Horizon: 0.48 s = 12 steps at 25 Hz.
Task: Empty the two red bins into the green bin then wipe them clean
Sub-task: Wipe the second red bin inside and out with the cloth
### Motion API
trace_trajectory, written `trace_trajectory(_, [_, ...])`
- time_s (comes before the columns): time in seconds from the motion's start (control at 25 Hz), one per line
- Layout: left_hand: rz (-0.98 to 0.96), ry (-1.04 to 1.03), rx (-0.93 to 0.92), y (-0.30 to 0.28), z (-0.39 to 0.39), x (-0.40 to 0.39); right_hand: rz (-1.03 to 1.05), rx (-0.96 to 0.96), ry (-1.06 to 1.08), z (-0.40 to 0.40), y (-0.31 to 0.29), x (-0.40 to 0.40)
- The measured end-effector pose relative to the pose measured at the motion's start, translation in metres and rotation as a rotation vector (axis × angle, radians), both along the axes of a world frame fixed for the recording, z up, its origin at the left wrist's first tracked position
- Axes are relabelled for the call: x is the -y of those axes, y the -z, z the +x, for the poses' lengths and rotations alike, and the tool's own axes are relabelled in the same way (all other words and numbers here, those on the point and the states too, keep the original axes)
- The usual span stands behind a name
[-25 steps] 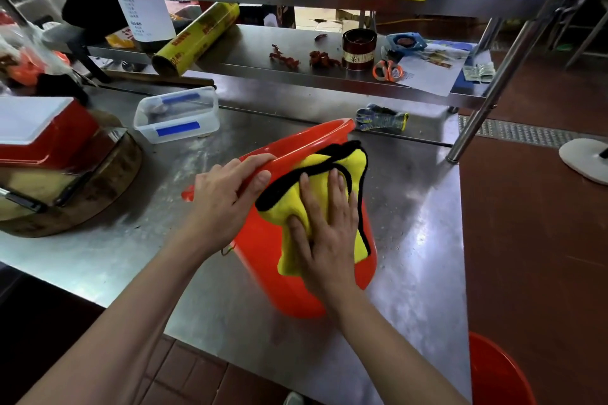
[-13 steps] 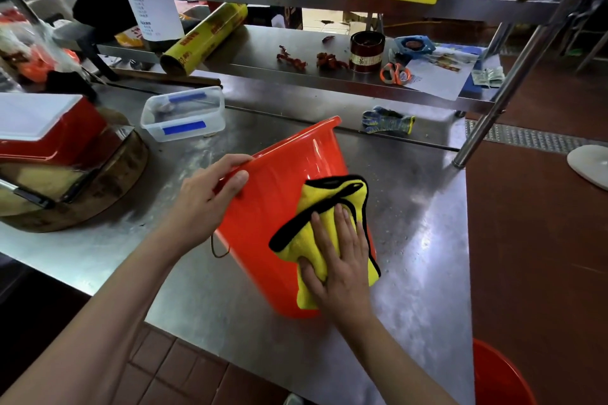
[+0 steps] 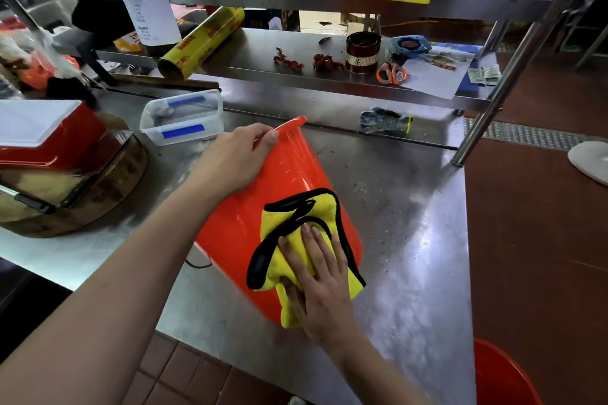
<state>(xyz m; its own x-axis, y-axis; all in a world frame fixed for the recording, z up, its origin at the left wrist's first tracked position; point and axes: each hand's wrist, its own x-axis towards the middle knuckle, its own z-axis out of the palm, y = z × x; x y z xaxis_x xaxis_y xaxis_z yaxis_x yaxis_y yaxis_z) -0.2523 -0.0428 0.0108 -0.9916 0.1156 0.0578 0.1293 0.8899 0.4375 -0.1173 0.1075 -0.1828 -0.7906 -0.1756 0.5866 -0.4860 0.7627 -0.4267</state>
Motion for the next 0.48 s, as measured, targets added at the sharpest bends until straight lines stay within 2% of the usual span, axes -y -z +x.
trace_trajectory(0.28, [-0.022,0.043,-0.017,0.003,0.012,0.005,-0.112,0.069,0.06,0.012,0.018,-0.019])
trace_trajectory(0.48, [-0.084,0.06,-0.026,0.004,0.023,0.01,-0.115,0.098,0.088,0.011,0.012,-0.006])
